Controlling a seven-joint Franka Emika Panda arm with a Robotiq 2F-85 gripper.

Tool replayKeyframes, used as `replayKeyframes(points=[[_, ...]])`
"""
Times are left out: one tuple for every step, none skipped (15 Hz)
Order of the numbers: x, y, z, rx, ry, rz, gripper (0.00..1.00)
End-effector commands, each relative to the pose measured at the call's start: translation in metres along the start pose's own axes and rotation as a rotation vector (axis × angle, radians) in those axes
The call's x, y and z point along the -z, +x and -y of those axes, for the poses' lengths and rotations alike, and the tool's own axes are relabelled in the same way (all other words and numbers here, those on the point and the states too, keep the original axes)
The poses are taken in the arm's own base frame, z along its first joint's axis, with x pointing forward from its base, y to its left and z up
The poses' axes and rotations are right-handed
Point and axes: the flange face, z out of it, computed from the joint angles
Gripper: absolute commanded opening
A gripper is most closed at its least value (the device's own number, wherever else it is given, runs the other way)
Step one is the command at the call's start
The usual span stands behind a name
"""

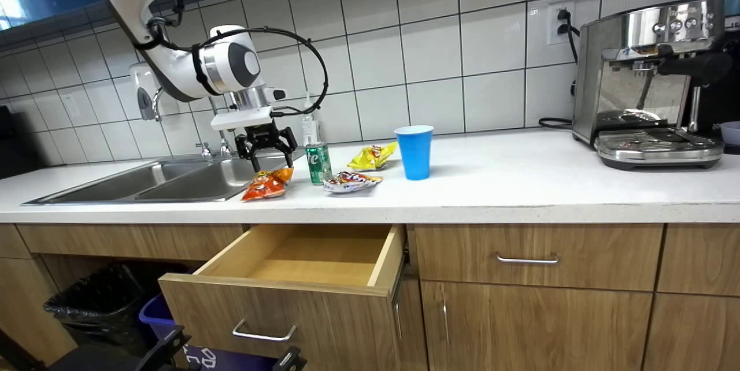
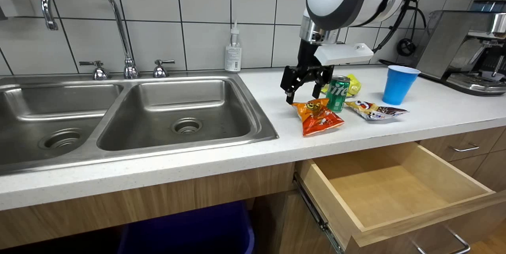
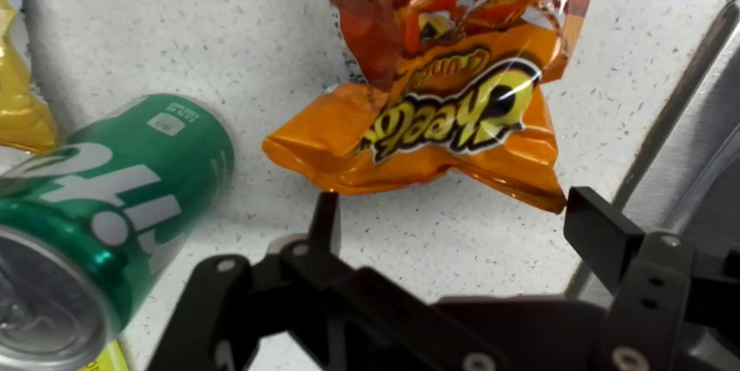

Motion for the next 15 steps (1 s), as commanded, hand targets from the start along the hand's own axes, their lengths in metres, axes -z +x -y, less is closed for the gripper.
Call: replayKeyframes(points=[[-0.003,0.009,-0.001,0.017,-0.011,-0.015,1.00],[-0.004,0.009,-0.002,0.015,-0.009,-0.015,1.00],[-0.005,0.010,-0.002,0.015,-0.009,-0.016,1.00],[-0.006,0.010,-0.002,0.014,-0.010,-0.017,1.00],[-0.008,0.009,-0.003,0.014,-0.010,-0.014,1.00],[-0.010,0.009,-0.003,0.013,-0.009,-0.012,1.00],[-0.010,0.008,-0.002,0.016,-0.009,-0.011,1.00],[-0.011,0.007,-0.002,0.019,-0.009,-0.010,1.00],[-0.012,0.007,-0.002,0.021,-0.010,-0.007,1.00],[-0.013,0.006,-0.002,0.022,-0.010,-0.005,1.00],[-0.014,0.005,-0.002,0.023,-0.010,-0.003,1.00],[-0.014,0.004,-0.002,0.023,-0.010,-0.003,1.00],[-0.013,0.003,-0.002,0.024,-0.010,-0.003,1.00],[-0.013,0.002,-0.003,0.028,-0.013,-0.004,1.00],[-0.012,0.001,-0.004,0.031,-0.014,-0.004,1.00]])
